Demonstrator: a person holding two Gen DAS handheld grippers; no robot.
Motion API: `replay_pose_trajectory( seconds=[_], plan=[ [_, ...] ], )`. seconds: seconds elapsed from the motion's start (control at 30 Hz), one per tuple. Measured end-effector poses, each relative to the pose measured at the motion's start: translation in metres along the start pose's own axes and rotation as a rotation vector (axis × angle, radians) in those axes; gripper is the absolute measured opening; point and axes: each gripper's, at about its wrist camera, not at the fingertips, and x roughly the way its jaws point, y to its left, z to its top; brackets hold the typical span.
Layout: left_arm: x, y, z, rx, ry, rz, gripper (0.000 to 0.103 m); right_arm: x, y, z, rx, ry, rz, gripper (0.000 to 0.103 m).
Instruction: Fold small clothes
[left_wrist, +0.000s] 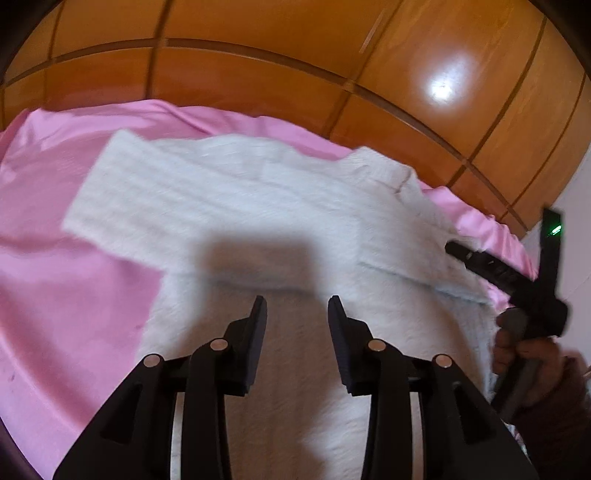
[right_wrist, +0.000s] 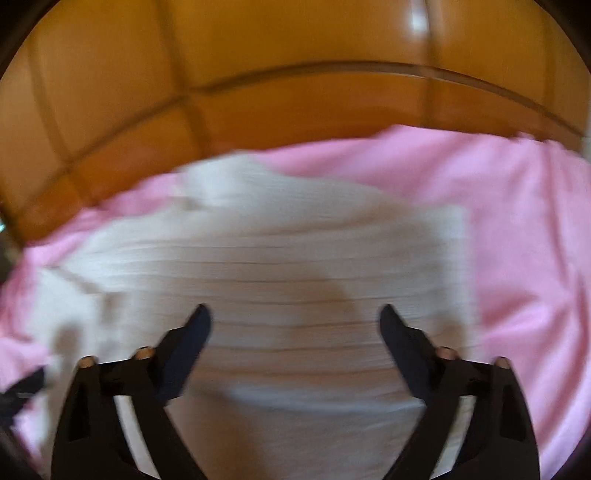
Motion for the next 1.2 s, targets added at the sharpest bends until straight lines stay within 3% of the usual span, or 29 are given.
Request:
replay_pose_trajectory(
  seconds=[0.1, 0.2, 0.23, 0.37, 0.43, 0.57, 0.8, 0.9, 1.0, 1.2],
  plan=[
    [0.001, 0.010, -0.007, -0.020, 0.001, 0.033, 0.034, 0.004, 0.045, -0.001, -0.058, 0.066, 0.180, 0.067],
    [-0.002, 0.015, -0.017, -0.003, 0.002, 0.074, 0.041, 0.031, 0.096, -0.011, -0.093, 0.194, 0.301, 0.064],
    [-0.003, 0.014, -0.018, 0.001, 0.002, 0.087, 0.046, 0.038, 0.105, -0.014, -0.100, 0.221, 0.307, 0.064],
    [-0.006, 0.010, -0.024, 0.044, -0.006, 0.135, 0.046, 0.060, 0.133, -0.024, -0.104, 0.258, 0.268, 0.062],
    [-0.007, 0.008, -0.025, 0.056, -0.009, 0.146, 0.047, 0.060, 0.138, -0.024, -0.098, 0.269, 0.278, 0.037],
    [-0.009, 0.005, -0.028, 0.056, -0.009, 0.148, 0.047, 0.058, 0.140, -0.020, -0.118, 0.282, 0.302, 0.008],
    [-0.009, 0.000, -0.031, 0.066, 0.000, 0.147, 0.053, 0.009, 0.154, 0.006, -0.217, 0.162, 0.318, 0.005],
    [-0.007, 0.001, -0.032, 0.064, 0.010, 0.151, 0.055, -0.020, 0.150, 0.031, -0.240, 0.073, 0.302, 0.005],
    [-0.006, 0.001, -0.033, 0.058, 0.015, 0.150, 0.056, -0.042, 0.120, 0.059, -0.214, -0.011, 0.233, 0.005],
    [-0.003, -0.003, -0.032, 0.070, 0.021, 0.150, 0.057, -0.044, 0.019, 0.075, -0.063, -0.025, 0.043, 0.005]
  ],
)
